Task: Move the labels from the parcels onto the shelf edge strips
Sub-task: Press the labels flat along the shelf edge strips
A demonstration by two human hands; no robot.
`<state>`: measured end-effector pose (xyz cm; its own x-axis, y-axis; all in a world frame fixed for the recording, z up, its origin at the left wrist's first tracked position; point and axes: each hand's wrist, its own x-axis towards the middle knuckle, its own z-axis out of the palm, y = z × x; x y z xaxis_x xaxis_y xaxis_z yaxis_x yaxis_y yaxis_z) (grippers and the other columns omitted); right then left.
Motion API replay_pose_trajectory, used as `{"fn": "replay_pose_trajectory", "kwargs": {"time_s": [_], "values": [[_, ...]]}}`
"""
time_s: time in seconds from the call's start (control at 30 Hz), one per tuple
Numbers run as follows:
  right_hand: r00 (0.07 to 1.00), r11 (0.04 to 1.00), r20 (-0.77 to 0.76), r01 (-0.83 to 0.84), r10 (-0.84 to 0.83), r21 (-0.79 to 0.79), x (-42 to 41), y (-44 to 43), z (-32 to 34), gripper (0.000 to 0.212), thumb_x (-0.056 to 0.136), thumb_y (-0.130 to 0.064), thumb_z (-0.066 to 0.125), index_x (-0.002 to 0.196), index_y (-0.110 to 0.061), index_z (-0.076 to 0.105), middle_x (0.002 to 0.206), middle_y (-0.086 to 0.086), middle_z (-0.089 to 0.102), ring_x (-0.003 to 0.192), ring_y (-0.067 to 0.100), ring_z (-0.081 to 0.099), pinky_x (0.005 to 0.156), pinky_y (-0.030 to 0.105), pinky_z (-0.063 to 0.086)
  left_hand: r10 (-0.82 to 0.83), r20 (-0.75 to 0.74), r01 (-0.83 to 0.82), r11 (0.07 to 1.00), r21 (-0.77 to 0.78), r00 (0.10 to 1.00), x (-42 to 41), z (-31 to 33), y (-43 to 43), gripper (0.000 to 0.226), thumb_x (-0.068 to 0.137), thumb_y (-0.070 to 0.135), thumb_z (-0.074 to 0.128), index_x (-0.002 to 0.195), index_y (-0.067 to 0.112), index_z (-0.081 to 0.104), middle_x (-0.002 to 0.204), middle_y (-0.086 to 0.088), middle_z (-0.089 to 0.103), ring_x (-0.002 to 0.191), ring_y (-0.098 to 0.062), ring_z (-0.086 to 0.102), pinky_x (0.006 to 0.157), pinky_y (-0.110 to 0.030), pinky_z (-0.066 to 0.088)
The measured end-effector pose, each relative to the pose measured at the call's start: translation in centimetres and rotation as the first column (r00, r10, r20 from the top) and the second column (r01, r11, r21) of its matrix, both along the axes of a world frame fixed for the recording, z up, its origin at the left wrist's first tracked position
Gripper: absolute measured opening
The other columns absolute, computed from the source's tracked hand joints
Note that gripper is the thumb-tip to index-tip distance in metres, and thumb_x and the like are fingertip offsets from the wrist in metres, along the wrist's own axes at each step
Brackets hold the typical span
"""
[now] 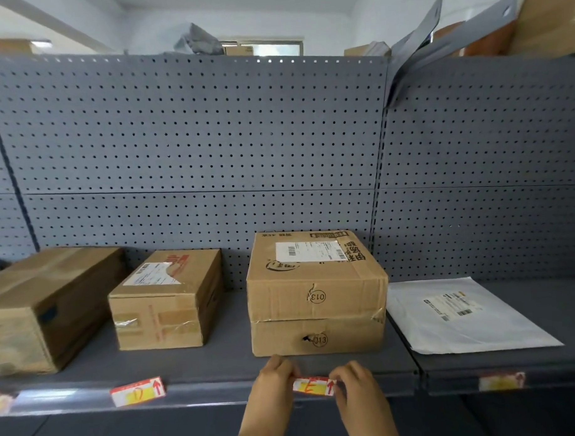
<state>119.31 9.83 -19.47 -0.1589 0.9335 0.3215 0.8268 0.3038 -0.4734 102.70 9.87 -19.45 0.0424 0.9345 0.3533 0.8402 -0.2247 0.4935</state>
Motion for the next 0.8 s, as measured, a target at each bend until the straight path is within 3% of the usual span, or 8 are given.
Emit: {"fn": "replay_pose_trajectory", "kwargs": {"time_s": [0.13,0.2,0.27,0.33,0.5,0.63,0.73,0.8], "values": [[0.997,0.999,0.075,0.011,-0.014,0.039,0.6,0.6,-0.2,0.016,0.095,-0.021,0.049,0.084,-0.031,0.042,0.090,-0.011,0.036,0.086,0.006,0.039,0.073,0.020,0.034,-0.006,0.030,0.006,1.000,-0.001,1.000,0.3,-0.9,0.3,0.014,0.090,0.009,0.054,0.095,0.012,0.066,0.094,0.004,0.048,0.094,-0.018,0.056,0.070,-0.011,0.030],[0.983,0.998,0.185,-0.010,-0.001,0.057,0.5,0.8,-0.1,0.029,0.085,-0.016,0.063,0.078,-0.030,0.039,0.086,-0.011,0.035,0.078,0.008,0.039,0.064,0.023,0.030,-0.009,0.048,0.009,1.000,0.005,0.999,0.3,-1.3,0.4,0.014,0.089,0.008,0.055,0.095,0.010,0.068,0.094,0.001,0.050,0.094,-0.021,0.058,0.072,-0.013,0.032],[0.963,0.999,0.267,-0.026,0.015,0.036,0.6,1.1,-0.3,0.062,0.045,-0.012,0.088,0.066,-0.032,0.034,0.073,-0.013,0.034,0.059,0.009,0.047,0.048,0.020,0.021,-0.014,0.046,0.014,1.000,0.017,0.999,0.4,-1.6,0.4,0.014,0.090,0.008,0.055,0.095,0.009,0.068,0.093,0.001,0.048,0.094,-0.023,0.058,0.075,-0.017,0.037],[0.949,0.999,0.315,-0.005,-0.007,0.037,0.6,1.4,-0.8,0.073,0.017,-0.011,0.090,0.057,-0.033,0.033,0.060,-0.013,0.038,0.047,0.009,0.048,0.041,0.018,0.017,-0.003,0.026,0.002,1.000,0.022,1.000,0.4,-2.2,0.3,0.013,0.090,0.008,0.054,0.093,0.010,0.067,0.096,-0.004,0.052,0.092,-0.023,0.058,0.074,-0.026,0.042],[0.933,0.998,0.360,-0.038,0.020,0.043,0.2,0.9,-1.4,0.060,0.012,-0.010,0.087,0.055,-0.029,0.050,0.061,-0.011,0.050,0.047,0.008,0.050,0.043,0.019,0.023,-0.030,-0.068,0.034,0.997,0.071,0.997,0.0,-3.1,0.1,0.032,0.054,0.002,0.082,0.066,0.024,0.062,0.071,-0.001,0.056,0.054,-0.020,0.057,0.040,-0.027,0.043],[0.946,0.992,0.321,-0.082,0.049,0.091,0.2,1.0,-1.8,0.059,0.013,-0.015,0.089,0.061,-0.031,0.060,0.066,-0.012,0.057,0.052,0.009,0.056,0.043,0.017,0.032,-0.029,-0.135,0.048,0.988,0.144,0.990,-0.3,-3.4,0.2,0.038,0.041,0.009,0.087,0.062,0.029,0.063,0.066,0.004,0.055,0.053,-0.015,0.054,0.045,-0.022,0.040],[0.947,0.981,0.314,-0.122,0.070,0.151,0.2,0.9,-2.6,0.058,0.018,-0.018,0.091,0.068,-0.033,0.067,0.075,-0.014,0.060,0.060,0.004,0.060,0.048,0.013,0.044,0.001,-0.229,0.060,0.964,0.260,0.973,-0.6,-3.5,0.1,0.010,0.061,0.022,0.060,0.065,0.030,0.065,0.075,0.007,0.044,0.064,-0.013,0.040,0.053,-0.022,0.030],[0.946,0.978,0.317,-0.125,0.067,0.166,0.3,0.9,-2.9,0.062,0.015,-0.018,0.091,0.071,-0.031,0.069,0.077,-0.013,0.061,0.062,0.004,0.061,0.049,0.014,0.047,0.012,-0.294,0.085,0.945,0.315,0.956,-0.5,-4.2,0.4,0.023,0.062,0.022,0.044,0.067,0.027,0.067,0.077,0.005,0.043,0.066,-0.015,0.035,0.057,-0.027,0.025]]}}
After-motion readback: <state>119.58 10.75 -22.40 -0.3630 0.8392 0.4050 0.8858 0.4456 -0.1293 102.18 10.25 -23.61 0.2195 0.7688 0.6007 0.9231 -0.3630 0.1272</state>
